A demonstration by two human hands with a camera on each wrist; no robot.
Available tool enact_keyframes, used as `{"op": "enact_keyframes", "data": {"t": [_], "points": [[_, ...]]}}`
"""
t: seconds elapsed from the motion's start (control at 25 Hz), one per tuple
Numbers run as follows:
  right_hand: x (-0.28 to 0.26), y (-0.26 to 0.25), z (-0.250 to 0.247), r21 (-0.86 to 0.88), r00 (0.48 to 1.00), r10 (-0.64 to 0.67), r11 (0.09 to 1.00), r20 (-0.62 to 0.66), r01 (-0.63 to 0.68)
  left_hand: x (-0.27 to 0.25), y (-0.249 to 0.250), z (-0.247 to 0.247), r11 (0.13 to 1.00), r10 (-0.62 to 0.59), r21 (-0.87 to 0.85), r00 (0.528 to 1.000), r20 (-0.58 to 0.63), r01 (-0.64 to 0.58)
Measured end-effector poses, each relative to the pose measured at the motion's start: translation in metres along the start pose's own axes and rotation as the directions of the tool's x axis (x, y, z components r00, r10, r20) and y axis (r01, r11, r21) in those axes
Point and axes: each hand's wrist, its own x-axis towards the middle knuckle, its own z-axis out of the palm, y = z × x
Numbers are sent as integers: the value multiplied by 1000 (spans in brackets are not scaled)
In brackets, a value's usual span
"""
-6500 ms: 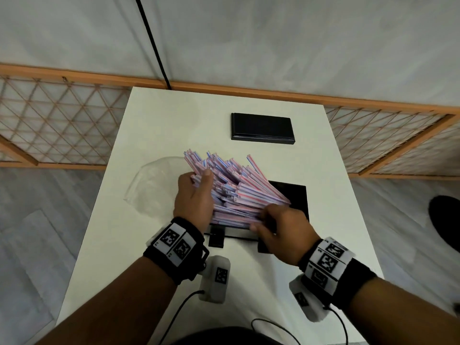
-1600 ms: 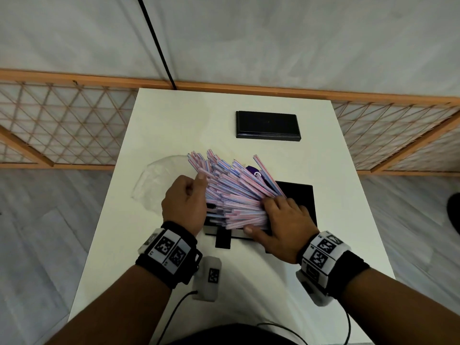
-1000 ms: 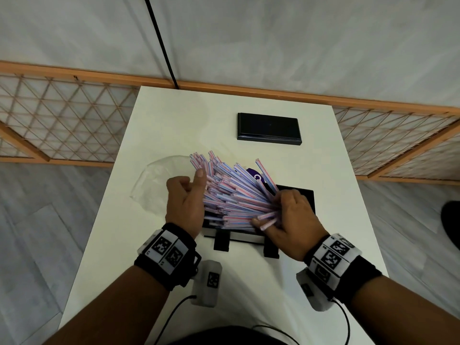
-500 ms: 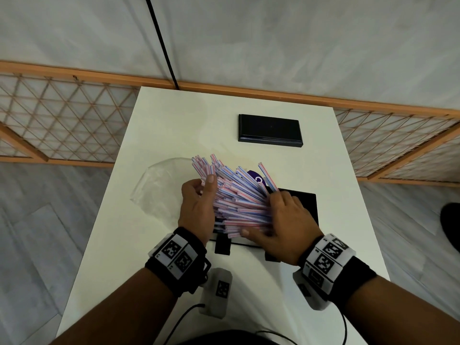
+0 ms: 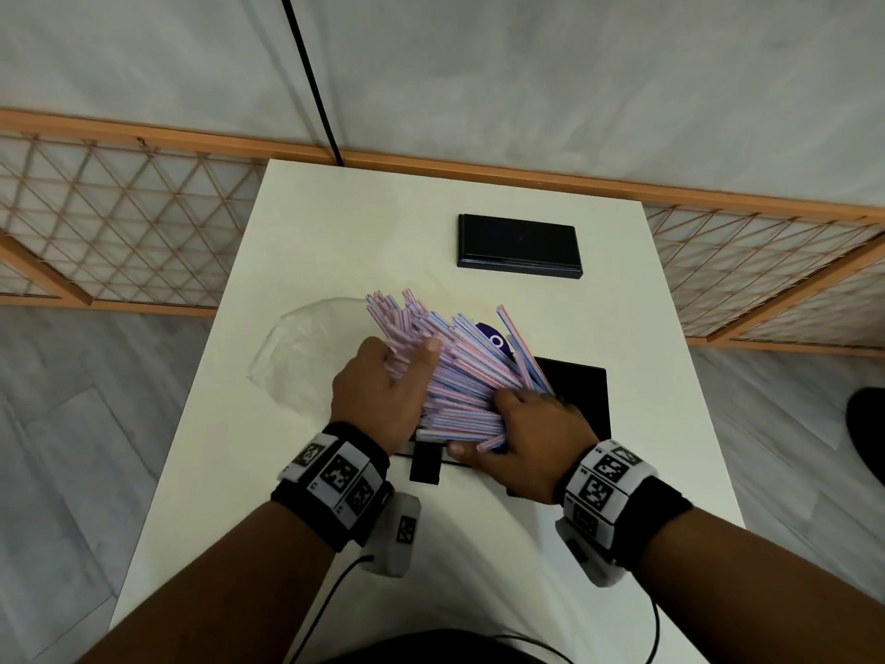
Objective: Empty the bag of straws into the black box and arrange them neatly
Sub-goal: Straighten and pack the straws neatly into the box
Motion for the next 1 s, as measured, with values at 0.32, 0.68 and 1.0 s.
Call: {"op": "enact_keyframes", "data": {"t": [0.32,0.68,1.0], "points": [[13,-12,-6,72,992,-39,996,-123,49,8,9,-1,986,97,143,993,-67,-87],[-17,14,-4,312,938,43,948,-343,71,8,-11,12,888,-87,-450,995,47,99],[2,24,5,272,986,45,962,-161,1,0,-4,16,887,-1,-462,999,53,26]]}}
